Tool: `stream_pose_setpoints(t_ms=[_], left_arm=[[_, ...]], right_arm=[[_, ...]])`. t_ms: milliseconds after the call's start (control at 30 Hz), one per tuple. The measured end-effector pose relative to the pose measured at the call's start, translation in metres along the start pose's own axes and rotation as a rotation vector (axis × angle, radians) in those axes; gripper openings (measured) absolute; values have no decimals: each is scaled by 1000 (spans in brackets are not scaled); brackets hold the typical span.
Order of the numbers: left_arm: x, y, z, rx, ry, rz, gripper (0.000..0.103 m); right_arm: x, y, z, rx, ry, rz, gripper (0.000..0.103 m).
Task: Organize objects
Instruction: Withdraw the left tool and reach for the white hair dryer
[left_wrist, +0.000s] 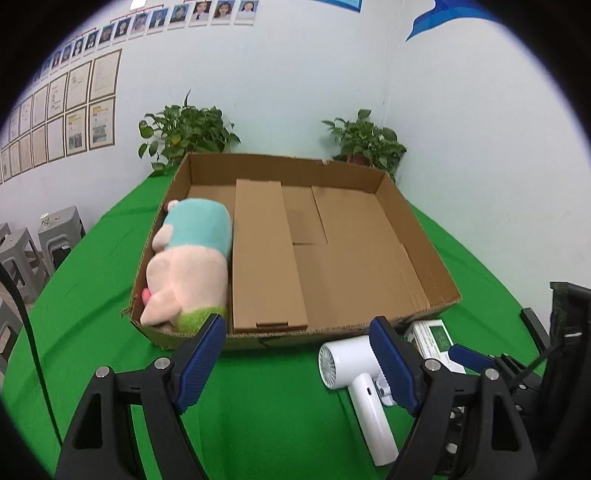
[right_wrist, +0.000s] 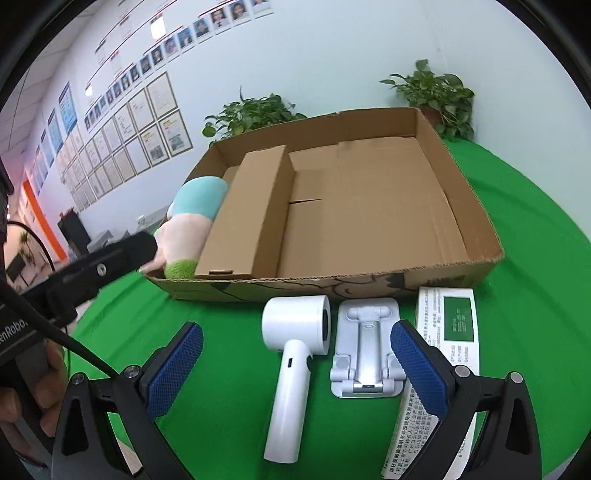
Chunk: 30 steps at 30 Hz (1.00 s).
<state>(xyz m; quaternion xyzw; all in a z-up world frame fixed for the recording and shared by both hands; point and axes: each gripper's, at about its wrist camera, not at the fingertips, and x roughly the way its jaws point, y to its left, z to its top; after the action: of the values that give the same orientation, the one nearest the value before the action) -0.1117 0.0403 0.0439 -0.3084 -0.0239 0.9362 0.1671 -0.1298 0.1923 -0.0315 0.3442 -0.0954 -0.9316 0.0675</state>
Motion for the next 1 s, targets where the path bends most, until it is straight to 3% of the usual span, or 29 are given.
stream_pose_setpoints(t_ms=[100, 300, 533, 833, 900, 967, 1000], left_arm=[[1, 1, -5, 22, 0, -9, 80], [27, 8, -9, -51, 107, -32, 80], [38, 11, -19, -94, 167, -134, 80], [78, 9, -32, -213, 332, -348, 79], [87, 9, -37, -232, 369, -382, 79], [90, 9, -42, -253, 382, -408, 79], [91, 9, -44, -262, 386, -421, 78]], right_arm=[[9, -2, -7, 4, 39, -5, 102], [8, -16, -23, 16, 67, 12, 102], [8, -15, -46, -51, 116, 70, 100], [23, 15, -60, -163, 178, 147, 78], [29, 23, -63, -192, 200, 123, 68], [38, 28, -66, -207, 236, 96, 45], [43, 31, -68, -218, 254, 63, 43]])
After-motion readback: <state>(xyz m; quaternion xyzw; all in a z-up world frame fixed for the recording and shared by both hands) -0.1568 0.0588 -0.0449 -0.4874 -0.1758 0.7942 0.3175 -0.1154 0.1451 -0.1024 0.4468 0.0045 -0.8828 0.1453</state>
